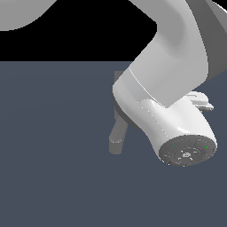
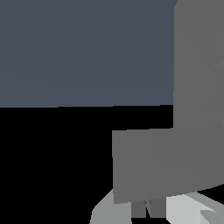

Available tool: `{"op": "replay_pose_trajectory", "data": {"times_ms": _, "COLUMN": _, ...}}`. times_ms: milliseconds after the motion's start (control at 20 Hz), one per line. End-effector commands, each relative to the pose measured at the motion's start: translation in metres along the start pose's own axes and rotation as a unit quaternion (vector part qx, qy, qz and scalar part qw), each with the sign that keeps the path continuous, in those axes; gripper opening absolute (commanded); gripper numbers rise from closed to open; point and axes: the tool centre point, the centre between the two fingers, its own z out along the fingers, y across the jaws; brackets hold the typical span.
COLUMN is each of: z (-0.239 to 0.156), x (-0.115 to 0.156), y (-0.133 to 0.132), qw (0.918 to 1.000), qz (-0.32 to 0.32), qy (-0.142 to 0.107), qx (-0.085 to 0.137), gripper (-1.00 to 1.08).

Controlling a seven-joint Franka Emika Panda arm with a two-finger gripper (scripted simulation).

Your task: Turn on the faucet by rotating a designated handle.

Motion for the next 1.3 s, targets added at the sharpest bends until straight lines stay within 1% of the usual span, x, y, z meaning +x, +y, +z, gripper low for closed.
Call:
{"op": "replay_pose_trajectory", "data": {"times_ms": 0, "z": 0.000, "x": -0.029, "y": -0.001, "qw": 0.9983, "qz": 0.047, "qy": -0.034, "qx": 0.009, "gripper": -1.00}}
{"op": "replay_pose_trajectory", "data": {"times_ms": 1200, "z": 0.000, "x": 0.087, "y": 0.006, "qw": 0.9997, "qz": -0.014, "qy": 0.017, "qx": -0.007, "gripper": -1.00}}
{"op": "replay_pose_trajectory", "data": {"times_ms": 1250, "z": 0.000, "x": 0.087, "y": 0.006, "qw": 0.9997, "qz": -0.014, "qy": 0.017, "qx": -0.007, "gripper": -1.00}}
